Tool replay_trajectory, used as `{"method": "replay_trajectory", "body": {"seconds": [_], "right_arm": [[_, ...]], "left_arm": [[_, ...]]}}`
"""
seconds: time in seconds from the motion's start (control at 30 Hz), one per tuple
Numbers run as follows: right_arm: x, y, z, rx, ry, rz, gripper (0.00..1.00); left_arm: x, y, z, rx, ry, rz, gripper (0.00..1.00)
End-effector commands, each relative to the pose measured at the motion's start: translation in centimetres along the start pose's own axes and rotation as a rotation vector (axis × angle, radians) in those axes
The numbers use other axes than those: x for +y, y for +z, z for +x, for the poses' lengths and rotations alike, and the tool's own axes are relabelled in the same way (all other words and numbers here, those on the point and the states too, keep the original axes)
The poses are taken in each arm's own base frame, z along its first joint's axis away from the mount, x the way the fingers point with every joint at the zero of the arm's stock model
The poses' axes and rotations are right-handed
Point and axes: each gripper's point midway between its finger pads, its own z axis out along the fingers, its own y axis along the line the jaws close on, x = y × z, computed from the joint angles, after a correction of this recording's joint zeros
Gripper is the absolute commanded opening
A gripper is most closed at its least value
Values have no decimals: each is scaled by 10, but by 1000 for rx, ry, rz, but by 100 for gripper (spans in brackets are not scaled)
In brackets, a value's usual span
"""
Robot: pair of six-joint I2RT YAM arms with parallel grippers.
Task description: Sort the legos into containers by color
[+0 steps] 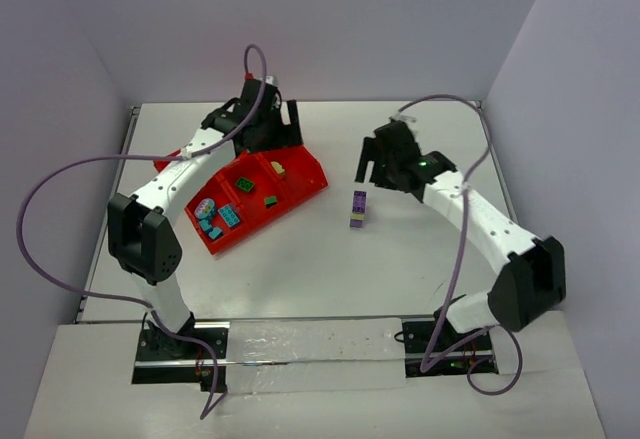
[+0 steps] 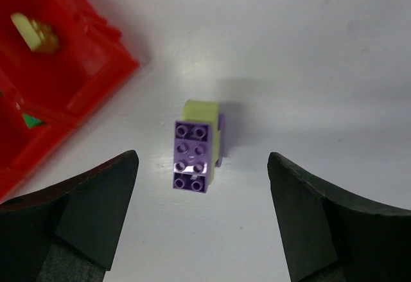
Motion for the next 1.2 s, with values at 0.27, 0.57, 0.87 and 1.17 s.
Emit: {"method": "replay_trajectory", "body": {"seconds": [0.27, 0.57, 0.87, 1.17], "right_arm": [[-155, -47, -34, -195, 264, 270, 90], [-152, -46, -35, -192, 279, 239, 90], [-150, -45, -33, -188, 280, 223, 90], [-148, -45, -32, -185, 277, 216, 90]], "left_arm": [[-135, -3, 110, 172, 292, 154, 99], [-146, 25, 160, 264, 335, 94, 99], [-148, 41, 168, 261, 347, 72, 82], [-156, 43, 173, 261, 380, 91, 56]]}}
